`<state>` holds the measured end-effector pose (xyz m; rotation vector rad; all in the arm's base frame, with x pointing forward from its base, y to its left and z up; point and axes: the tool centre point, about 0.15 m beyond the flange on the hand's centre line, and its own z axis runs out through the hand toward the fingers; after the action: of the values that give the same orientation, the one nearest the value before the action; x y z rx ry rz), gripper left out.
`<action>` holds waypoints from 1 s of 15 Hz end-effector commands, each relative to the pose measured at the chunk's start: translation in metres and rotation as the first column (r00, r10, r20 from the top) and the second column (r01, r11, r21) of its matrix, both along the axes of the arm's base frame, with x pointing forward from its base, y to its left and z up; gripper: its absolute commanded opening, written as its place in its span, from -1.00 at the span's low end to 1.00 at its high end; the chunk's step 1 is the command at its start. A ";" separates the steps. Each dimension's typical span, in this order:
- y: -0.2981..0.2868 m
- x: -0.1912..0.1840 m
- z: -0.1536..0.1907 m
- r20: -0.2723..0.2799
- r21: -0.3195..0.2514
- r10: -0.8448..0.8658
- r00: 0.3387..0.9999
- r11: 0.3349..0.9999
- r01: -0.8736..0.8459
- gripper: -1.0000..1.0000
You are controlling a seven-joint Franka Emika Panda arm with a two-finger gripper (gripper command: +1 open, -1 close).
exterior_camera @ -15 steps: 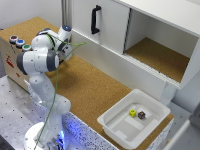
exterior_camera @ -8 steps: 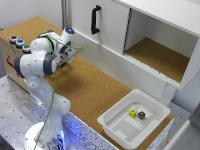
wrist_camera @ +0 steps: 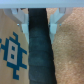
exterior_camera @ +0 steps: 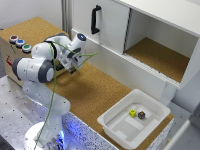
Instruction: Grasp the handle of the drawer and open it
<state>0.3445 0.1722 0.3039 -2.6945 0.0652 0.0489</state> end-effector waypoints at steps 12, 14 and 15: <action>-0.100 -0.003 -0.029 0.015 -0.082 -0.093 0.996 0.992 0.094 1.00; -0.094 -0.003 -0.020 0.046 -0.119 -0.069 0.997 0.990 0.074 1.00; -0.089 -0.002 -0.016 0.059 -0.137 -0.056 0.997 0.989 0.063 1.00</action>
<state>0.3440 0.1099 0.2977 -2.7474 0.1420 0.0606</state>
